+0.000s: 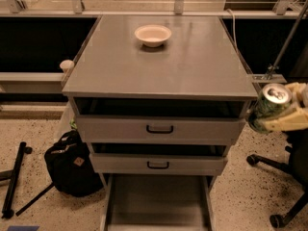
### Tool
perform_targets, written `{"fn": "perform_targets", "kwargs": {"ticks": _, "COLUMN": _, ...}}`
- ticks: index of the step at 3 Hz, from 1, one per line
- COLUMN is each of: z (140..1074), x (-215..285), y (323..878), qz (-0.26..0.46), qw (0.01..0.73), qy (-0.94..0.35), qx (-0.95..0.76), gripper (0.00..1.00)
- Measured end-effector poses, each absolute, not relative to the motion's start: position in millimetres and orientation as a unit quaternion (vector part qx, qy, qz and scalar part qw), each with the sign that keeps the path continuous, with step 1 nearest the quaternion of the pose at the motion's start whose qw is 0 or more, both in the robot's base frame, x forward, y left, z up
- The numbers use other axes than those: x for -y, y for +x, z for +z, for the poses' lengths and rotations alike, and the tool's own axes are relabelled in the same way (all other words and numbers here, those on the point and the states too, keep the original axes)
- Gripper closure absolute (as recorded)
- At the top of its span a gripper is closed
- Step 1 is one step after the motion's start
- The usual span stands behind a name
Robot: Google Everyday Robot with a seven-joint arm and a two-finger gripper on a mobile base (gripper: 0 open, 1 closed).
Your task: Place green can into bottom drawer
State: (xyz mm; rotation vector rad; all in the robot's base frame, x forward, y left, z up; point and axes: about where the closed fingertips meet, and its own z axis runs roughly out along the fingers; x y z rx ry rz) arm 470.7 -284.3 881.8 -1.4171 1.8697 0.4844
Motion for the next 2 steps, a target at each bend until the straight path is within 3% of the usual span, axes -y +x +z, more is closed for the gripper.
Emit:
{"fn": "perform_targets", "kwargs": {"ticks": 1, "z": 817, "x": 295, "y": 441, "qz": 0.190, "qw": 0.389, "qy": -0.521, "qx": -0.735, "gripper": 1.00}}
{"fn": "perform_targets", "kwargs": {"ticks": 2, "z": 695, "x": 287, "y": 404, "qz": 0.252, "qw": 0.348, "qy": -0.474, "qx": -0.769, "gripper": 1.00}}
